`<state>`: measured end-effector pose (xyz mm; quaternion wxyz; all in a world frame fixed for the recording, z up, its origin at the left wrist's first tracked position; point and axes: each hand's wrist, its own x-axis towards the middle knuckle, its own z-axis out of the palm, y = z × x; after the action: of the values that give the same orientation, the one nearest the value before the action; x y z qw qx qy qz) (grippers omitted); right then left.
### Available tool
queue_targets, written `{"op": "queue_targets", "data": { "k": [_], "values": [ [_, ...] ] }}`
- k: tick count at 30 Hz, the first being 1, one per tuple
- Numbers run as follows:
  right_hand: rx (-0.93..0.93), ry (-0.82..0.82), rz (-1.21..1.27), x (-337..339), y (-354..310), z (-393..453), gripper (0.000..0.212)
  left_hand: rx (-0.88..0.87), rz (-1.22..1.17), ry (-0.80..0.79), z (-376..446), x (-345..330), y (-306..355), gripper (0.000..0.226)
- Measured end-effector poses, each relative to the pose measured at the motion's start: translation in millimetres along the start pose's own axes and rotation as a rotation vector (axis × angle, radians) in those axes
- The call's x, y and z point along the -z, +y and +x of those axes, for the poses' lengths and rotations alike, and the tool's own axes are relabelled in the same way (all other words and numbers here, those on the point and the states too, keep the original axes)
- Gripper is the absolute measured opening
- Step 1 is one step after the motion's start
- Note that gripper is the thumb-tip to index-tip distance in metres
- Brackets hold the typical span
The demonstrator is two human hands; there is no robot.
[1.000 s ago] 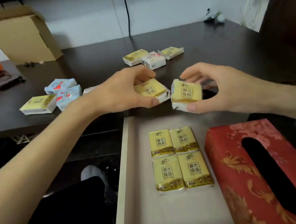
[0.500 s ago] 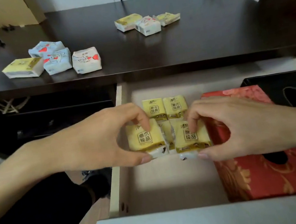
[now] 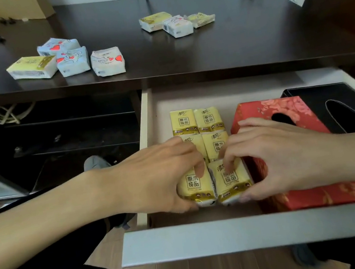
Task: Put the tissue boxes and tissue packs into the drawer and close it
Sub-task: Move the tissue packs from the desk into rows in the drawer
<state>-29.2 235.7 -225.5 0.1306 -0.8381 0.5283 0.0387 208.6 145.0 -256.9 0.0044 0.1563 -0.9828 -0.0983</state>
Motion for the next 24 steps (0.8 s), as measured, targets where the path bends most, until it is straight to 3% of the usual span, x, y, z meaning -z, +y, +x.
{"op": "queue_targets", "data": {
  "k": [3, 7, 13, 18, 21, 24],
  "values": [
    [-0.006, -0.025, -0.024, -1.0, -0.6, 3.2, 0.065, -0.014, 0.026, -0.027, 2.7, -3.3, -0.7, 0.062],
    [-0.033, 0.003, -0.025, 5.8, 3.7, 5.8, 0.049, -0.002, -0.028, -0.002, 3.0, 5.2, -6.7, 0.065],
    [-0.068, -0.004, -0.170, 8.4, 3.5, 16.2, 0.036, 0.046, 0.068, 0.005, 7.0, 10.3, -15.0, 0.045],
    [-0.070, -0.025, -0.268, 1.0, 4.7, 32.7, 0.082, 0.014, 0.123, -0.059, 16.5, 0.8, -9.5, 0.035],
    [-0.108, -0.101, -0.314, -2.4, 4.6, 39.0, 0.088, -0.004, 0.134, -0.053, 19.2, -4.3, -7.9, 0.037],
    [-0.107, -0.098, -0.352, -3.7, 2.4, 41.2, 0.084, 0.023, 0.151, -0.006, 20.9, -8.3, -11.0, 0.057]
  ]
}}
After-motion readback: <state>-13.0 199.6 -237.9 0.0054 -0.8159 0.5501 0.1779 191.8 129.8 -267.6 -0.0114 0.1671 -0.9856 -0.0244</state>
